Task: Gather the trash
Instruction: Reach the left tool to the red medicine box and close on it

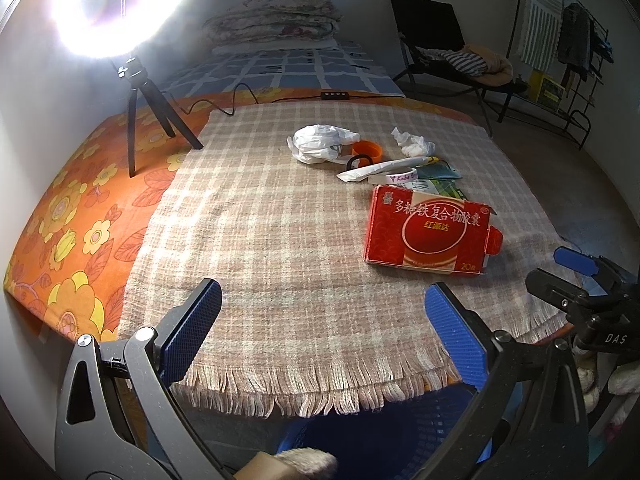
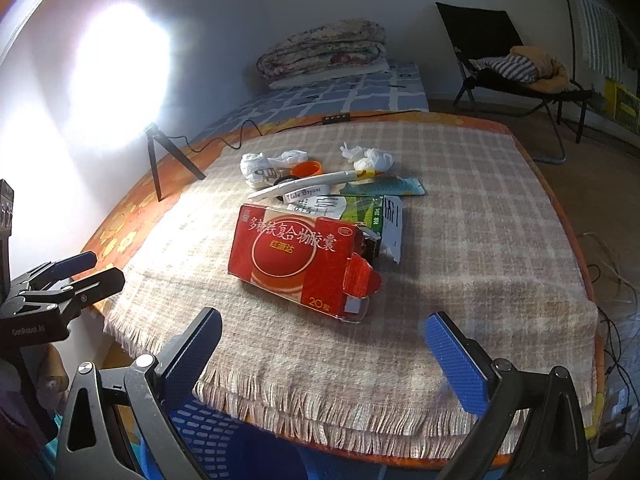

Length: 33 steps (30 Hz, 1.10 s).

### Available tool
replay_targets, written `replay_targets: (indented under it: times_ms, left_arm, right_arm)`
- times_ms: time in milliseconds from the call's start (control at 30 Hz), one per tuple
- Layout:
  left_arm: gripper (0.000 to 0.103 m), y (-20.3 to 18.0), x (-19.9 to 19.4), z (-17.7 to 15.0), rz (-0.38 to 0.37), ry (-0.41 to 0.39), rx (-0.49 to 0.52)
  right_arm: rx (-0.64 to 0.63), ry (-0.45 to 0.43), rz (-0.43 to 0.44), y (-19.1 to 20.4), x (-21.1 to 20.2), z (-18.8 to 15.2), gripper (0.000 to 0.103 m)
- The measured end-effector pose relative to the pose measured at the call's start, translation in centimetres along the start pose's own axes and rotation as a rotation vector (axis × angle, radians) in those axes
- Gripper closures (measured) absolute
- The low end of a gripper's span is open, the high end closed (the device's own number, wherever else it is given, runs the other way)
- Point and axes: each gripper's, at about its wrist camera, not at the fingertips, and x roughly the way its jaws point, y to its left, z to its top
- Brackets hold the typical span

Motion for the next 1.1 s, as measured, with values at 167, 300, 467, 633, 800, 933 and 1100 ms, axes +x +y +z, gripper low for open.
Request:
replay_targets:
  times_ms: [167,300,467,633,800,933,1100]
  left_arm:
    - [0.0,0.7,0.4,0.7,-0.019,0.002,-0.012]
    - [0.0,0.6,0.9,1.7,-0.016,0.007,-0.019]
    - [0.0,1.0,2.0,3.3,-0.017,0.01,-0.035]
    - [0.0,1.5,2.8,4.7,-0.033,0.018,-0.069]
    - [0.001,1.9,3.0,5.6,-0.031,0.006,-0.079]
    - [0.001,2.0,2.8,5.7,-0.014,-0.009,-0.066]
    - [0.002,2.5,3.1,5.7,-0.01,0.002,-0.076]
  right_arm:
    - [0.02,0.024,0.026,-1.1,0.3,0.6,0.001]
    - [0.008,0.052,0.052,-1.7,0.9,1.5,0.002]
    - [0.009,0.045,0.098,-2.3,1.9,3.2,0.003]
    - [-0.018,0.06,0.172,-2.4,3.8,5.5,0.01]
    - [-0.018,0.098,0.212,-2.9,6.4,7.2,0.018]
    - [-0.035,0.12,0.239,-2.9,8.2,7.7,0.018]
    - [-0.068,0.184,0.262,-2.3,9.8,7.4,0.031]
